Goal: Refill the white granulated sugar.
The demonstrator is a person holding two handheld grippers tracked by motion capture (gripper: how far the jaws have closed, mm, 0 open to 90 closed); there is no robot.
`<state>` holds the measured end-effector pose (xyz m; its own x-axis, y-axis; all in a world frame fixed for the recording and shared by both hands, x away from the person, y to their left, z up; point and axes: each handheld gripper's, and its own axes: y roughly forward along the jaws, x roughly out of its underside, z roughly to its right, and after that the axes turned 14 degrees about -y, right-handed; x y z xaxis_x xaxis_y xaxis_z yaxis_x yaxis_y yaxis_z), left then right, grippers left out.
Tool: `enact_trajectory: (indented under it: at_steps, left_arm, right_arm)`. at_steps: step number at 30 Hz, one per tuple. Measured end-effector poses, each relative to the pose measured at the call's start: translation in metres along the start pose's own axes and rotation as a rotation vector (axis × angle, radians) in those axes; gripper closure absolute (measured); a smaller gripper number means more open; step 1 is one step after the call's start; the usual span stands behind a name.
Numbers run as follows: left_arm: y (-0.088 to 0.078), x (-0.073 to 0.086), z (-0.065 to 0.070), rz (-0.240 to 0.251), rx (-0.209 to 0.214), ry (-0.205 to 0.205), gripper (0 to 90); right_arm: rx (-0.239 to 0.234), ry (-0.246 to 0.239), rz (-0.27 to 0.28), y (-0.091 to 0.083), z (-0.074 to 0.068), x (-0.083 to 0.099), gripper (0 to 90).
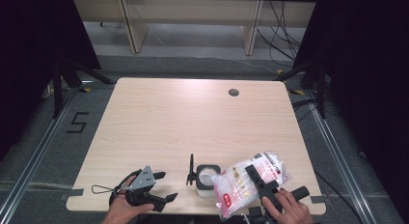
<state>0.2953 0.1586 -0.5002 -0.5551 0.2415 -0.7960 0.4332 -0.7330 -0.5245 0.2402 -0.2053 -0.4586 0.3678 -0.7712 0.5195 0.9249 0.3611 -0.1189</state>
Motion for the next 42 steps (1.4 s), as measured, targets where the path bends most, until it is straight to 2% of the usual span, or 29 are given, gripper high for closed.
enact_trajectory:
  at_steps: [2,7,9,10,12,13,16,18,21,34,42]
  left_arm:
    - [-0.0005,-0.0004,-0.0004,-0.002,-0.005,0.015,17.0]
    - [-0.0009,-0.0005,-0.0001,-0.004,-0.009,0.014,17.0]
    - [-0.0005,-0.0005,-0.0009,-0.007,-0.002,0.019,17.0]
    - [-0.0003,-0.0004,-0.0008,-0.007,0.000,0.017,17.0]
    - [-0.0009,-0.0005,-0.0004,-0.009,-0.008,0.021,17.0]
    - [-0.0007,-0.0005,-0.0005,-0.007,-0.005,0.020,17.0]
    - [-0.0001,0.0000,-0.0002,-0.007,-0.002,0.005,17.0]
    - [-0.0004,-0.0003,-0.0006,-0.009,-0.002,0.016,17.0]
    - [-0.0001,0.0001,0.0000,-0.008,-0.001,0.003,17.0]
    - [0.0000,0.0002,0.0003,-0.006,0.002,0.000,17.0]
    - [-0.0004,-0.0005,-0.0005,-0.013,-0.009,0.026,17.1]
  right_arm:
    - [0.002,-0.001,0.001,-0.0002,0.0001,0.0000,47.6]
    - [0.007,0.001,0.000,-0.0005,0.0000,-0.0001,47.9]
    - [-0.006,0.006,-0.001,-0.0008,-0.0002,0.0003,48.1]
    - [-0.004,-0.007,0.000,-0.0006,0.0007,0.0005,48.2]
    - [-0.009,0.011,-0.004,-0.0007,-0.0007,0.0007,48.4]
    - [-0.024,0.018,-0.008,-0.0010,-0.0007,0.0005,48.4]
    - [-0.011,0.015,-0.002,-0.0001,-0.0009,0.0012,48.5]
    - [-0.010,0.016,-0.002,-0.0003,-0.0009,0.0015,48.6]
    - [-0.011,0.012,-0.004,-0.0002,-0.0008,0.0018,48.6]
    - [-0.010,0.007,-0.005,-0.0004,-0.0006,0.0015,48.8]
    - [-0.003,0.000,-0.011,-0.0005,-0.0005,0.0016,49.0]
